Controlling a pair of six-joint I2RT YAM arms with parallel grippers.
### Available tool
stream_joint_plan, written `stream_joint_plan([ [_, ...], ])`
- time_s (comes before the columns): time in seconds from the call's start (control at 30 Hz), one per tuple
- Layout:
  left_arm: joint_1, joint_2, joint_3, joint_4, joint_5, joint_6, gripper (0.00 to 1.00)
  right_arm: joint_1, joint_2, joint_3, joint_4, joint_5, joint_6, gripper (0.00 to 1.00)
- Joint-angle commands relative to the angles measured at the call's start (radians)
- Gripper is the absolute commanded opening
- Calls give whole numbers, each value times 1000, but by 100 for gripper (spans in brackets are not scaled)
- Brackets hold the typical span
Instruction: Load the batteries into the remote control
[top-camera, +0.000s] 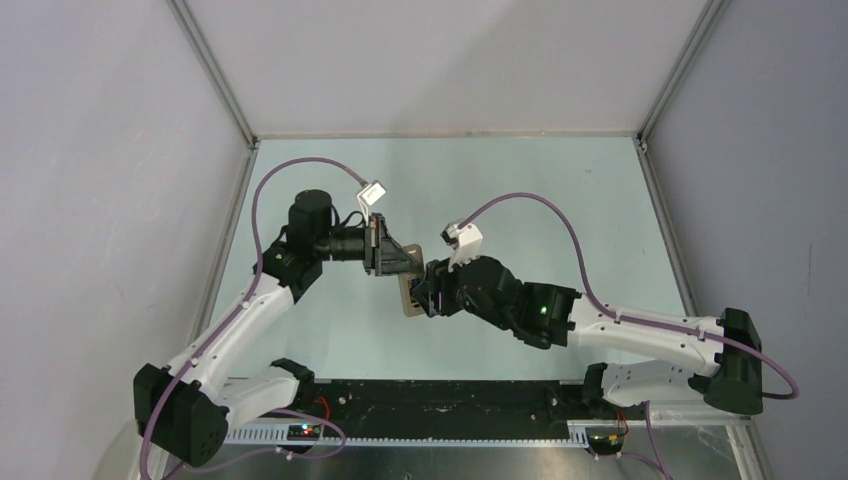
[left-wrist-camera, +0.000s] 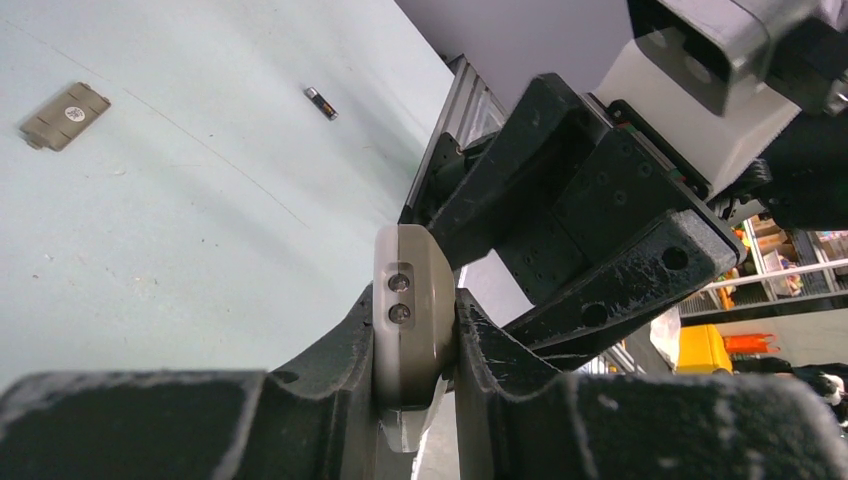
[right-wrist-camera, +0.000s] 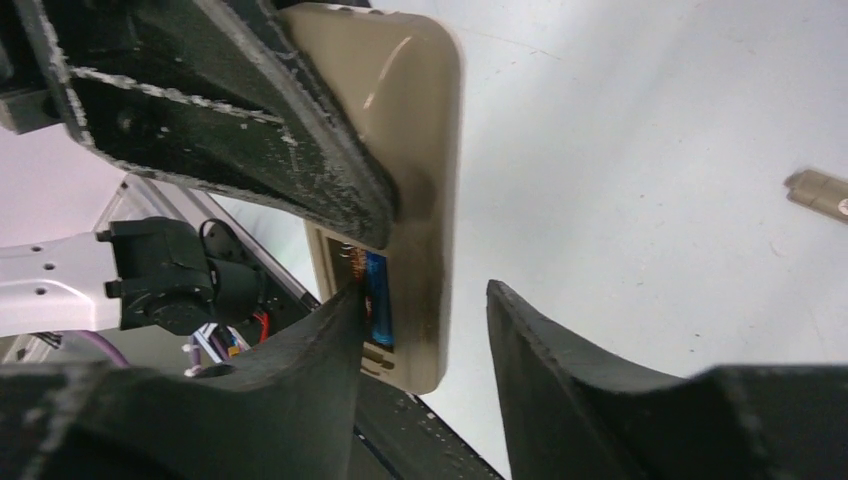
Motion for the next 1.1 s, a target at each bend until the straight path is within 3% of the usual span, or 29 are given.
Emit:
stream_joint_plan([
  [0.0,0,-7,20,4,-12,17,0,-31,-21,33,-30,-7,58,57],
  [0.17,0,8,24,-19,-47,32,0,-30,-71,32,-73,0,101,72],
  [0.6,8,7,33,-45,-88,16,0,7,-100,0,18,-25,-24,86],
  [0.93,8,13,42,-56,-114,-37,0,24,68,96,-5,76,-50,90],
  [1.07,8,14,43,-58,-129,-49,0,29,112,123,-23,86,-60,85],
])
